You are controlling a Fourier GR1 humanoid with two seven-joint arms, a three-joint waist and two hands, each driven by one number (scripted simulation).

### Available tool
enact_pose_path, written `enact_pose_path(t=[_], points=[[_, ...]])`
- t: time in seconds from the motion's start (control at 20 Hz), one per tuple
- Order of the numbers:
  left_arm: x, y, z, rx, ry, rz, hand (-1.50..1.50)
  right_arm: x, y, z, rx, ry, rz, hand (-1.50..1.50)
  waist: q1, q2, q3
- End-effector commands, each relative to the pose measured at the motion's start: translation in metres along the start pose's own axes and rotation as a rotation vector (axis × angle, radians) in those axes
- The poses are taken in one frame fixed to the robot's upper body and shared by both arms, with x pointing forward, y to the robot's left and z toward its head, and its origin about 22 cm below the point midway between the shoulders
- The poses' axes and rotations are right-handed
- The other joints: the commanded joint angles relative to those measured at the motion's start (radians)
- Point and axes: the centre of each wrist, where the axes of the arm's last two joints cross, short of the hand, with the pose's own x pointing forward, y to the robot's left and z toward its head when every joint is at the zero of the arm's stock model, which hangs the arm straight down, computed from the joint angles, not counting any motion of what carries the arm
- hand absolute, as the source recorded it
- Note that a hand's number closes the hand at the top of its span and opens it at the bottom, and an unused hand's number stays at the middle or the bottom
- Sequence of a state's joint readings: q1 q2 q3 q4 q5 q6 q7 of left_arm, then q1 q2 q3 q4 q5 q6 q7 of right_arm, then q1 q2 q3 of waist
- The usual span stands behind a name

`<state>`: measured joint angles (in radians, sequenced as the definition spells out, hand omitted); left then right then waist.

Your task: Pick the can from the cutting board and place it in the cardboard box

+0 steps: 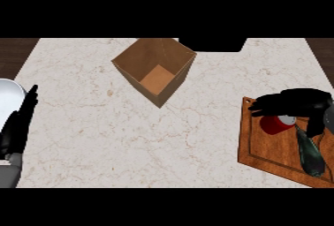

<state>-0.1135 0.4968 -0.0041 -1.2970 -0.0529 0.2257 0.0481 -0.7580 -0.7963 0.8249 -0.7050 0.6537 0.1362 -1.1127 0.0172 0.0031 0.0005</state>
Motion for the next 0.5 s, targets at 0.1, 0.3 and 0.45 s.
enact_pose_path(t=[0.1, 0.3, 0.45], points=[[0.003, -0.005, 0.007, 0.000, 0.007, -0.006, 0.00, -0.004, 0.019, -0.012, 0.081, -0.082, -0.067, -1.50, -0.001, -0.001, 0.000], [0.001, 0.000, 0.005, -0.001, -0.005, 0.007, 0.00, -0.004, 0.042, -0.034, 0.073, -0.071, -0.065, -1.50, 0.001, 0.001, 0.000], [0.002, -0.007, 0.004, 0.016, 0.008, 0.003, 0.00, -0.004, 0.024, -0.033, -0.106, -0.095, 0.022, 1.50, -0.007, -0.001, 0.001]])
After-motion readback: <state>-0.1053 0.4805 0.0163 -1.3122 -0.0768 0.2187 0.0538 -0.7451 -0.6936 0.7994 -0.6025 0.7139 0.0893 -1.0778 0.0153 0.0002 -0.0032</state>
